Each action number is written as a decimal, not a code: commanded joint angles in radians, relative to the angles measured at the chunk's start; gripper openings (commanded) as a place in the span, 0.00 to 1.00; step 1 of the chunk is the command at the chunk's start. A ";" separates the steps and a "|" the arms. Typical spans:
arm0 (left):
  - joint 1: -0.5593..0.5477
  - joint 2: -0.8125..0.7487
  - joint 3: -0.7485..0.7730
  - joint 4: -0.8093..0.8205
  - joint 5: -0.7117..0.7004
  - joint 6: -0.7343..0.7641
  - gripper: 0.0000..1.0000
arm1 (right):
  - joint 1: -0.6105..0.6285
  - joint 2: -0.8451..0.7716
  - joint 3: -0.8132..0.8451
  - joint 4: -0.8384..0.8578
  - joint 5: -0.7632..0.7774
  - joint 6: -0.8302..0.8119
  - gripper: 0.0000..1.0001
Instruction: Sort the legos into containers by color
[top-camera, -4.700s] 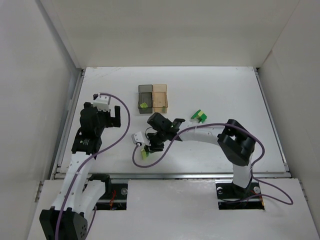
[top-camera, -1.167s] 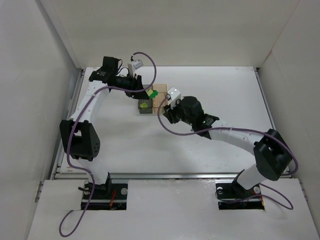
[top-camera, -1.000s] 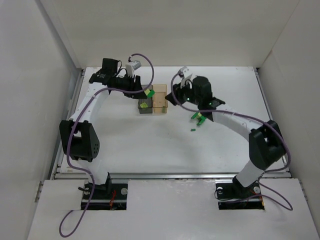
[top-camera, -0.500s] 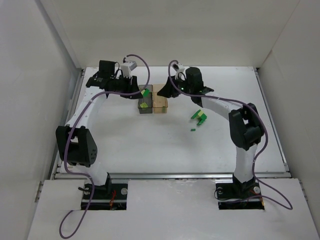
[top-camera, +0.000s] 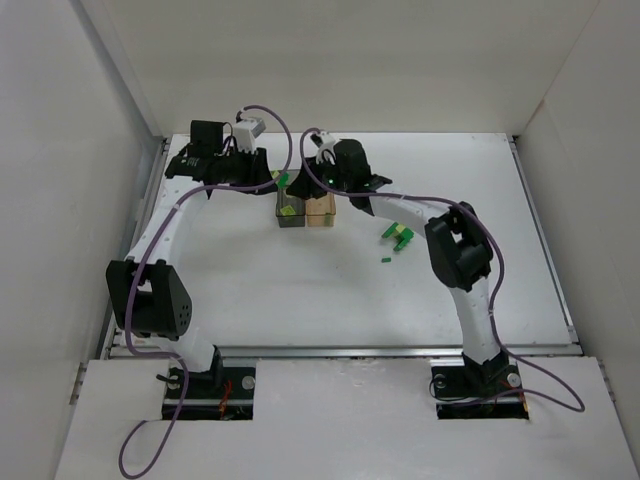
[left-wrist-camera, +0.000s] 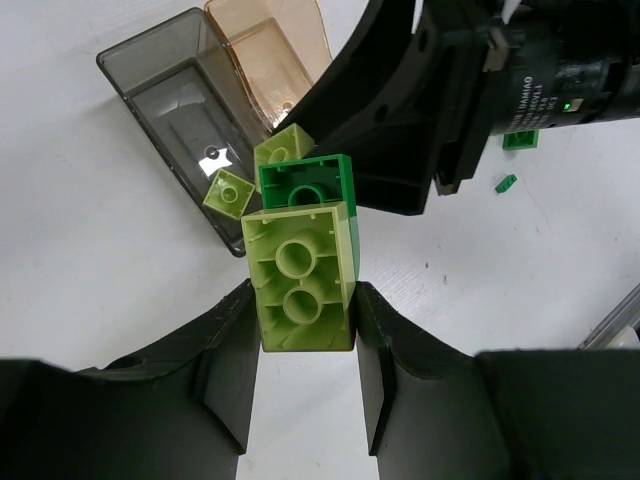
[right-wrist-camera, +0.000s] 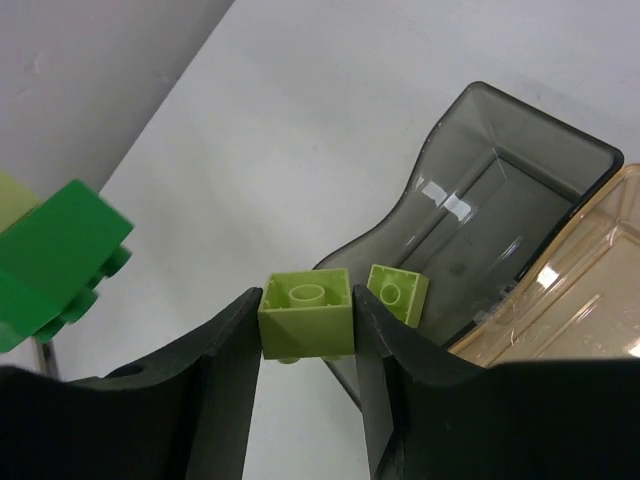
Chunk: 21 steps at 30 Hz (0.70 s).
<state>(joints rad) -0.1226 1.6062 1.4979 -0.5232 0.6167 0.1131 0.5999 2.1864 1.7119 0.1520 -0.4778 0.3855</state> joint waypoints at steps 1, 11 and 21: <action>0.003 -0.058 -0.018 0.029 -0.006 -0.010 0.00 | 0.015 0.012 0.095 -0.011 0.024 -0.025 0.47; 0.003 -0.068 -0.018 0.029 0.012 0.020 0.00 | -0.018 -0.141 0.012 -0.052 0.125 -0.135 0.86; -0.066 -0.025 0.120 -0.256 0.319 0.644 0.00 | -0.095 -0.473 -0.279 -0.086 -0.488 -0.648 0.88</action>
<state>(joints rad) -0.1478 1.5951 1.5257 -0.6426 0.7898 0.4530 0.4664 1.7653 1.4643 0.0505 -0.7101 -0.0662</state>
